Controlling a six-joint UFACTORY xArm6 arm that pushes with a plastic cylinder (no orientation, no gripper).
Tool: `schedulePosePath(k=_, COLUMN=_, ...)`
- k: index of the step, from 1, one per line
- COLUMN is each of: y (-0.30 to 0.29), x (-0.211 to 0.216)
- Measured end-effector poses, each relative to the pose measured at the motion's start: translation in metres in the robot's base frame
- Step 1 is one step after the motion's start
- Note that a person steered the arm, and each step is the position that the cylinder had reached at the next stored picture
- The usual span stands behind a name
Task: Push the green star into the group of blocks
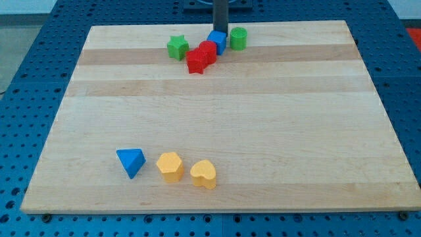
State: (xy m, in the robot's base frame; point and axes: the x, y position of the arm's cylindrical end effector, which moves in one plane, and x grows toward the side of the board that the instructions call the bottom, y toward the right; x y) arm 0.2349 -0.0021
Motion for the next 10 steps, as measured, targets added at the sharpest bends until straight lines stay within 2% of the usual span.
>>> schedulePosePath(k=1, y=-0.004, x=-0.027)
schedulePosePath(k=3, y=-0.146, x=-0.033)
schedulePosePath(k=4, y=-0.199, x=-0.011)
schedulePosePath(k=5, y=-0.217, x=0.018)
schedulePosePath(k=6, y=-0.158, x=0.069)
schedulePosePath(k=7, y=-0.104, x=0.071)
schedulePosePath(k=8, y=-0.148, x=0.058)
schedulePosePath(k=10, y=-0.091, x=0.047)
